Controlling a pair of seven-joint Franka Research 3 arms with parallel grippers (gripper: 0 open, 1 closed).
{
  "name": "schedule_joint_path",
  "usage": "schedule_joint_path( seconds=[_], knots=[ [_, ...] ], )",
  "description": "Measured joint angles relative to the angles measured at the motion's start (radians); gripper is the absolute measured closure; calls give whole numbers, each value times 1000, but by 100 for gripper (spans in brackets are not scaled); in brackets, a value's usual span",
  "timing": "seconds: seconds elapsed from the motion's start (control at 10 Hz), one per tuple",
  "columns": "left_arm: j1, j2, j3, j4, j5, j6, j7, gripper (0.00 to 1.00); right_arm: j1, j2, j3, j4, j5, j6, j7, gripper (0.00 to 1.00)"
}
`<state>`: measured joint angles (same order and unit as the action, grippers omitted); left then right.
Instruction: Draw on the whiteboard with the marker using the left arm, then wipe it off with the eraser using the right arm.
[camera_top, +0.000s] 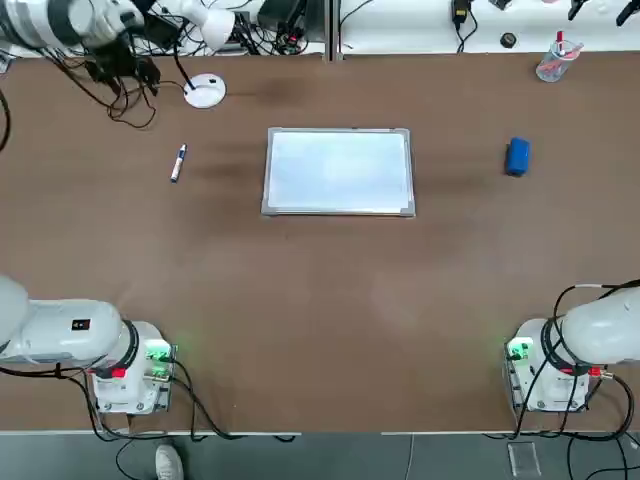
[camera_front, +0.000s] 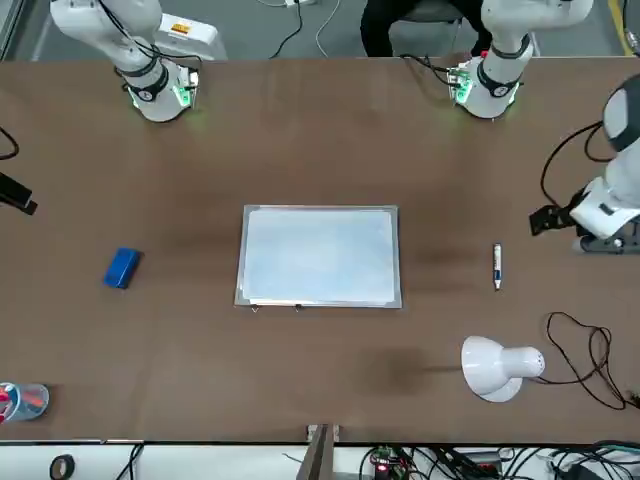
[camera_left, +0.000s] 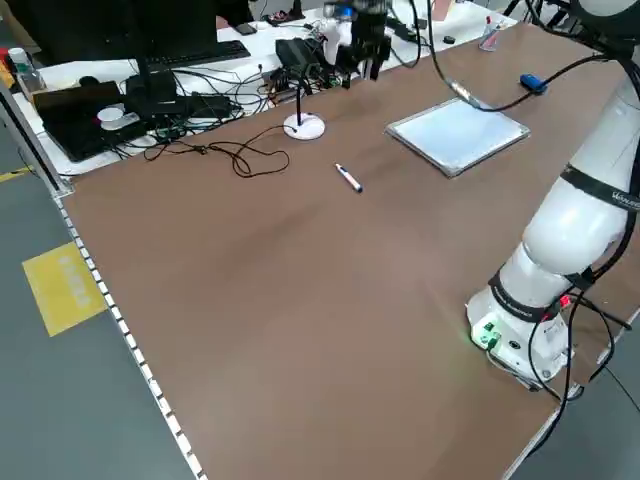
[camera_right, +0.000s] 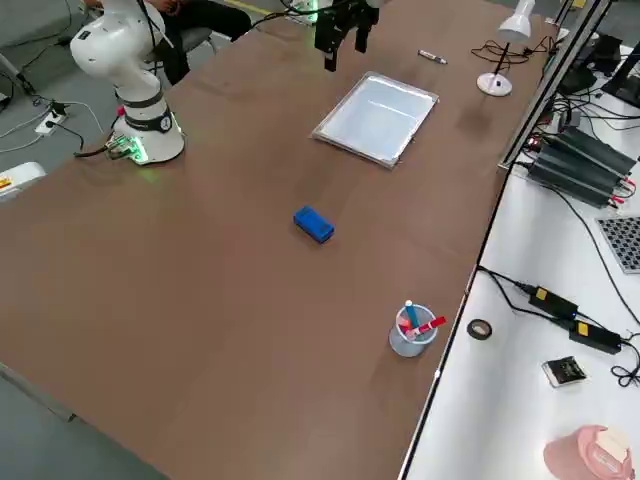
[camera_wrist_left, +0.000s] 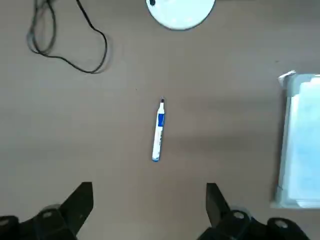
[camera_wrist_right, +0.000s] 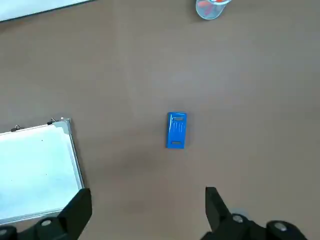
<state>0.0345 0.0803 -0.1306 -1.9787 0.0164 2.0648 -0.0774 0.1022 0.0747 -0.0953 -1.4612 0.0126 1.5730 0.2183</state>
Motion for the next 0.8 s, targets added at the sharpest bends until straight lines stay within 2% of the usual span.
schedule_joint_path(
  seconds=[0.6,0.8],
  knots=[
    [24,60,1,-267,4,375,3,2,0,1,0,0,0,0,0,0],
    [24,92,1,-323,21,477,5,7,0,1,0,0,0,0,0,0]
  ],
)
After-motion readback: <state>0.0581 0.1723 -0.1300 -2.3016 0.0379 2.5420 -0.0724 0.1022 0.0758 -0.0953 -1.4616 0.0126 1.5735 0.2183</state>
